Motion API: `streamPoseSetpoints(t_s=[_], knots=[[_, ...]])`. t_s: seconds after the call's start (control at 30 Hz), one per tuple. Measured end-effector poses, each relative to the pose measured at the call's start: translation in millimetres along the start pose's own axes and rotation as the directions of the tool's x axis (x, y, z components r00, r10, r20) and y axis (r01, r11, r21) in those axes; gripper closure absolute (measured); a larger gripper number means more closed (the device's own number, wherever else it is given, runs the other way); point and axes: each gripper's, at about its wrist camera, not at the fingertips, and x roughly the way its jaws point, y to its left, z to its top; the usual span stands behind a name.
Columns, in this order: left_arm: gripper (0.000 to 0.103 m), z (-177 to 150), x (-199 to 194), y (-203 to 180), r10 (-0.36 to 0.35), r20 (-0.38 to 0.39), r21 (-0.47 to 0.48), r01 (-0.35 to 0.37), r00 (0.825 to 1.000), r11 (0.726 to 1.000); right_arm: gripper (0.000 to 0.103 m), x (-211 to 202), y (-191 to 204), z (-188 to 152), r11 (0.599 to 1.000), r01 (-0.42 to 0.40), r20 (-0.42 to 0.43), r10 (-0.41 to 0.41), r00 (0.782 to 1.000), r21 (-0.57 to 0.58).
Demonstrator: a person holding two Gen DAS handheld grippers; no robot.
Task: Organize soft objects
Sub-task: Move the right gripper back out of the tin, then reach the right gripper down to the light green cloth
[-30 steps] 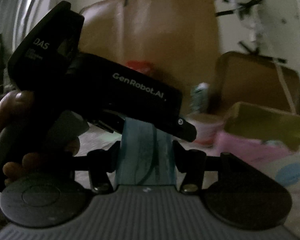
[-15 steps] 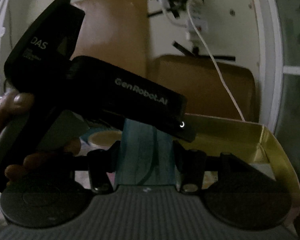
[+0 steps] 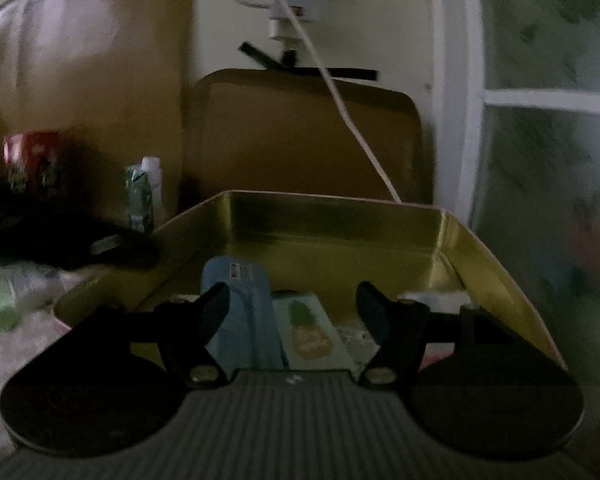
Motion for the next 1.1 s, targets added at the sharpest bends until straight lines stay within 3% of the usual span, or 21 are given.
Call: streamPoseSetpoints(t_s=[0.13, 0.27, 0.37, 0.43, 0.5, 0.53, 0.6, 0.73, 0.9, 0.93, 1.0, 1.07, 1.1], knots=[[0.005, -30, -44, 39, 0.028, 0.008, -0.052, -0.028, 1.0, 0.998, 0.035, -20, 8, 4, 0.995, -0.036, 0.04, 0.033, 0.999, 0.096], [0.005, -60, -77, 94, 0.166, -0.034, -0.118, -0.169, 0.986, 0.979, 0.044, -33, 29, 3, 0.976, -0.159, 0.056, 0.152, 0.987, 0.146], [0.005, -79, -95, 138, 0.287, -0.082, -0.174, -0.297, 0.954, 0.939, 0.044, -38, 66, 2, 0.96, -0.259, 0.051, 0.255, 0.966, 0.109], [0.006, -90, -105, 163, 0.371, -0.106, -0.195, -0.385, 0.923, 0.902, 0.044, -38, 98, 1, 0.945, -0.324, 0.036, 0.323, 0.946, 0.05], [0.006, -103, -113, 178, 0.425, -0.091, -0.197, -0.434, 0.901, 0.879, 0.044, -35, 129, -2, 0.926, -0.377, 0.011, 0.377, 0.926, -0.007], [0.007, -106, -118, 184, 0.428, -0.078, -0.208, -0.434, 0.901, 0.877, 0.044, -33, 143, -3, 0.917, -0.398, -0.009, 0.397, 0.918, -0.029], [0.006, -108, -126, 191, 0.388, -0.038, -0.268, -0.383, 0.921, 0.884, 0.043, -21, 167, -6, 0.905, -0.423, -0.06, 0.42, 0.906, -0.056], [0.007, -107, -128, 194, 0.357, -0.01, -0.283, -0.345, 0.934, 0.895, 0.043, 19, 200, -12, 0.889, -0.457, -0.185, 0.446, 0.876, -0.016], [0.007, -108, -131, 197, 0.33, 0.016, -0.313, -0.308, 0.944, 0.898, 0.041, 59, 223, -20, 0.904, -0.427, -0.304, 0.412, 0.859, 0.017], [0.007, -111, -134, 197, 0.326, 0.02, -0.322, -0.302, 0.945, 0.897, 0.04, 60, 228, -21, 0.909, -0.418, -0.287, 0.398, 0.871, -0.008], [0.007, -111, -134, 200, 0.316, 0.026, -0.342, -0.289, 0.949, 0.894, 0.055, 59, 241, -21, 0.905, -0.421, -0.296, 0.386, 0.874, -0.063], [0.007, -112, -135, 203, 0.309, 0.031, -0.357, -0.278, 0.951, 0.892, 0.097, 51, 250, -23, 0.896, -0.423, -0.281, 0.374, 0.884, -0.137], [0.007, -113, -136, 204, 0.308, 0.034, -0.364, -0.275, 0.951, 0.89, 0.097, 49, 253, -23, 0.888, -0.434, -0.284, 0.38, 0.88, -0.155]])
